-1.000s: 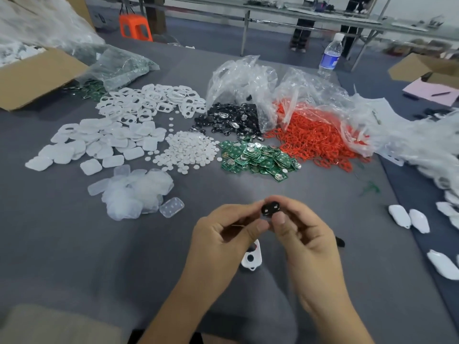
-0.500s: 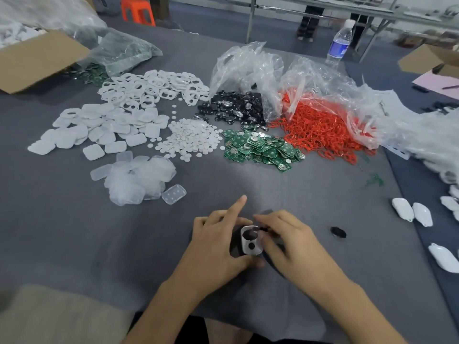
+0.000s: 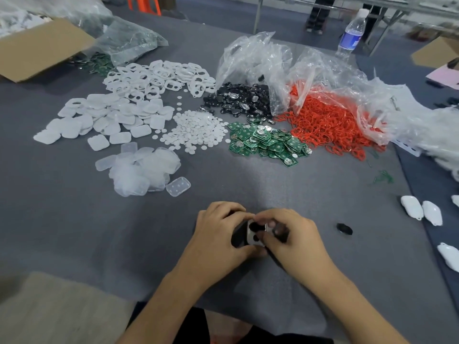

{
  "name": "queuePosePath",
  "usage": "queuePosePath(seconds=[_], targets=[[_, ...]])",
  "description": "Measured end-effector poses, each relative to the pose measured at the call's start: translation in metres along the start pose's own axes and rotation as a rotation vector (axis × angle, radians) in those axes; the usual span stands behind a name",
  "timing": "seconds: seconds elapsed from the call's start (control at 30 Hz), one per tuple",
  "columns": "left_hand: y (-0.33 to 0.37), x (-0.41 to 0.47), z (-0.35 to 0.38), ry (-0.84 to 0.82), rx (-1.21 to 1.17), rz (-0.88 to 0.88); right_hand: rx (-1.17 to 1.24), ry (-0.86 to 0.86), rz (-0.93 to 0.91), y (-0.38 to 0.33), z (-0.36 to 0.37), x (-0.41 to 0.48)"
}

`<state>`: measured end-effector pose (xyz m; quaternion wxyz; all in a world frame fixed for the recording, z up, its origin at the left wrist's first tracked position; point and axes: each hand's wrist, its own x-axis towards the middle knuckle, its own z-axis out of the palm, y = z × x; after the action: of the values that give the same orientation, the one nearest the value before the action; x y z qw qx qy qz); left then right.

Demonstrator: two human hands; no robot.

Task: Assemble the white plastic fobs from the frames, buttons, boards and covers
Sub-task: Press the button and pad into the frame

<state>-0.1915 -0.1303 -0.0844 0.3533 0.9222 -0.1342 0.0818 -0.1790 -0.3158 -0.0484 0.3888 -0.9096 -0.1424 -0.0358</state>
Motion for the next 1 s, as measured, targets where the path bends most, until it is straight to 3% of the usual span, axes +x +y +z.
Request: queuePosePath(seconds=[0.1,0.27,0.67,0.87,1.0], targets=[[0.002,0.0,-0.002,-0.004,-0.011,-0.004,0.21,-0.042,0.178,0.0,0.002,0.005],[0.004,0.001,-0.003,-0.015,-0.026,-0.024,0.391,-0.101,0.28,0.0,-0.003,0.016],[0.003,0.001,-0.003,-0.033,-0.033,-0.018,0.284,-0.366,0.33,0.003,-0.018,0.041],[0.002,0.001,-0.002,-0.034,-0.028,-0.019,0.319,-0.539,0.453,-0.001,-0.027,0.059],[0.002,0.001,-0.002,-0.044,-0.042,-0.023,0.276,-0.644,0.409,-0.001,-0.03,0.063]])
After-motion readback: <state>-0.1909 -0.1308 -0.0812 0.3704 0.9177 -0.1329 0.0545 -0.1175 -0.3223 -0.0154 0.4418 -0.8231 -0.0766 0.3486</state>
